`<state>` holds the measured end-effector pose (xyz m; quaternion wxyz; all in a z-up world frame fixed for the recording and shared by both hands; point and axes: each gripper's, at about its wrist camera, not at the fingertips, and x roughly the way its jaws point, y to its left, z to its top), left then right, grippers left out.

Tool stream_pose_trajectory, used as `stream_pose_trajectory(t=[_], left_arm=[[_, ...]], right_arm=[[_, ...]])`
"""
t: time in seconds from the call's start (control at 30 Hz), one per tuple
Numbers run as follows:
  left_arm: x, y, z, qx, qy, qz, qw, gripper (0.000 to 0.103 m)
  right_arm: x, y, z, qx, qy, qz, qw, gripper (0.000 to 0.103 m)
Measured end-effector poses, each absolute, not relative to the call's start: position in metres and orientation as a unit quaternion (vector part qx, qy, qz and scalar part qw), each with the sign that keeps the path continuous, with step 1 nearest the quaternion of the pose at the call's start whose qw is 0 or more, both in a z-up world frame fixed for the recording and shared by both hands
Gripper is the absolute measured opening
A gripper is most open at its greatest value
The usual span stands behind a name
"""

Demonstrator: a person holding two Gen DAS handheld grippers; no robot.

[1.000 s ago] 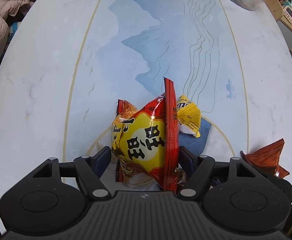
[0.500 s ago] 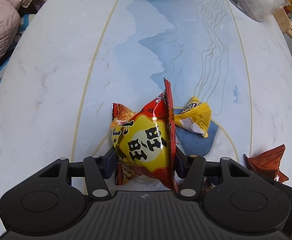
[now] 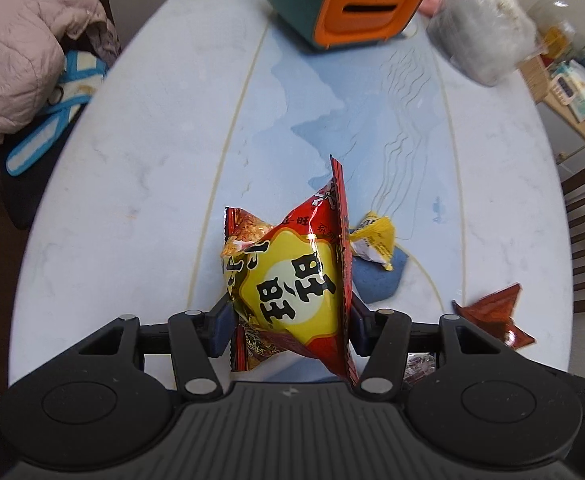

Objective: Organize snacks
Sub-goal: 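Carry the chip bag and brown candy over the white box and lower them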

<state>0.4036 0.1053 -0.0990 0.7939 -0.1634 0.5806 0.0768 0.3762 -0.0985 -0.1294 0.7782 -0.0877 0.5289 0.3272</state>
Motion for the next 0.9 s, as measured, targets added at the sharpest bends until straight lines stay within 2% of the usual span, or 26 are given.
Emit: stream_pose_trajectory(t=[0.27,0.9], left_arm=[[0.358,0.109,-0.051,-0.145,0.563,0.073,0.810,0.055],[0.231,0.093,0.026,-0.111,0.546,0.030,0.830,0.055]], right_arm=[[0.343,-0.106,-0.087,-0.068,0.515,0.332,0.788,0.034],[0.233,-0.120,-0.003,-0.053,0.481,0.351,0.801,0.034]])
